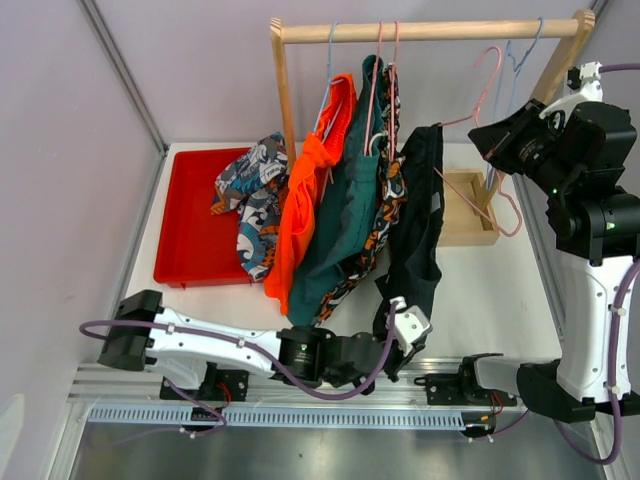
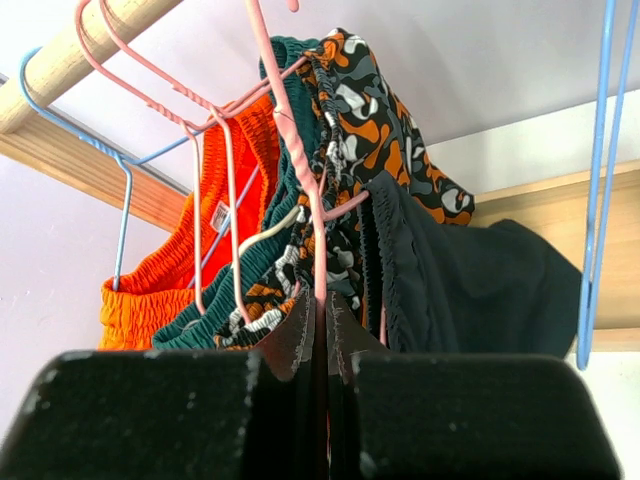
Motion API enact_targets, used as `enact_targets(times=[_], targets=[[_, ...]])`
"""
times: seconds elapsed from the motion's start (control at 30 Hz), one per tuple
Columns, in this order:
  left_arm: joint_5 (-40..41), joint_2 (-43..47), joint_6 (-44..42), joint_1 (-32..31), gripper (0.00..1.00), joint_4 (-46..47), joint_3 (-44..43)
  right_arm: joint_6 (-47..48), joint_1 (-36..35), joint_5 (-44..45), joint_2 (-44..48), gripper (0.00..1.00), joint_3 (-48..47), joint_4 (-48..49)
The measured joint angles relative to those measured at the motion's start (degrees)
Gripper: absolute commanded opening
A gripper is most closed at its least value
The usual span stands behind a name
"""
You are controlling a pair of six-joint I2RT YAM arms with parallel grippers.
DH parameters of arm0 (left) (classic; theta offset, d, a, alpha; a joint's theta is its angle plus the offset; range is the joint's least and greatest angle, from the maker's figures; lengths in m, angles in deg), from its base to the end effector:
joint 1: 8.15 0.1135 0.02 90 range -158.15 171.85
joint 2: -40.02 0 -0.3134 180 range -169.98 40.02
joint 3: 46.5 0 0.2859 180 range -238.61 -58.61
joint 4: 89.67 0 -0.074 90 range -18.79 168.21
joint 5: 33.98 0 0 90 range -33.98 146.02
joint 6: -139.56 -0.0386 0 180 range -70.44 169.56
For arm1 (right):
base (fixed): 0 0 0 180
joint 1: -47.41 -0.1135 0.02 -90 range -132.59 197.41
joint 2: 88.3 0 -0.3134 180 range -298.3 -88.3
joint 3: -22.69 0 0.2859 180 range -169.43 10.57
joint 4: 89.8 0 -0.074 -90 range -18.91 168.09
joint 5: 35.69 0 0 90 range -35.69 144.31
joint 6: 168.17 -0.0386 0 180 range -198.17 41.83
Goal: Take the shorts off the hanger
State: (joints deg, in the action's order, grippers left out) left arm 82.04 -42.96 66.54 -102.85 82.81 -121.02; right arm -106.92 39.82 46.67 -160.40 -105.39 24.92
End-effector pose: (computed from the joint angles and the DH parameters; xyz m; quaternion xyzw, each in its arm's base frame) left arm -0.0134 -0.3691 0.3526 0.3826 0.6909 -0.3844 0.4781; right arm 0.1920 0.0308 0.6306 0.0972 0.7554 0.2497 0.5980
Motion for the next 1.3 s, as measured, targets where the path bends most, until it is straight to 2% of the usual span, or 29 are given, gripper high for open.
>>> enact_targets(times=[0.1, 0.27, 0.53, 0.67, 0.77, 0.9, 1.1, 1.2, 1.3], targets=[[1.90, -2.08, -0.44, 0.07, 0.00, -2.23, -3.26, -0.42, 0.20, -0.26, 0.81, 0.00, 0.44, -0.48], [1.05, -7.02, -2.08, 4.17, 0.00, -5.51, -13.73, -2.03, 0.59, -0.33, 7.37, 0.00, 4.72, -0.94], [-2.67, -18.78, -3.50, 22.34, 0.00, -14.99, -38.29, -2.23, 0.70, 0.85, 16.39, 0.00, 2.60, -7.91], [-2.67, -22.58, -3.69, 25.81, 0.00, -19.93, -45.46, -2.14, 0.70, 1.36, 16.76, 0.00, -1.49, -10.54], [-2.95, -22.43, -3.43, 25.53, 0.00, -21.64, -44.11, -2.12, 0.70, 1.66, 15.69, 0.00, -3.87, -12.39], [-3.54, -21.07, -2.23, 25.07, 0.00, -22.27, -37.68, -2.12, 0.70, 1.79, 13.35, 0.00, -5.70, -12.83], [-4.09, -11.91, 2.93, 23.82, 0.00, -22.73, -17.88, -2.03, 0.70, 1.55, 6.38, 0.00, -9.01, -10.38], [-2.84, -6.03, 4.63, 20.63, 0.00, -23.23, -12.28, -1.53, 0.70, 1.44, 2.08, 0.00, -10.43, -7.76], [-0.52, -1.38, 5.84, 13.99, 0.00, -23.78, -11.04, -1.01, 1.16, 1.55, -2.71, 0.00, -12.07, -4.74]])
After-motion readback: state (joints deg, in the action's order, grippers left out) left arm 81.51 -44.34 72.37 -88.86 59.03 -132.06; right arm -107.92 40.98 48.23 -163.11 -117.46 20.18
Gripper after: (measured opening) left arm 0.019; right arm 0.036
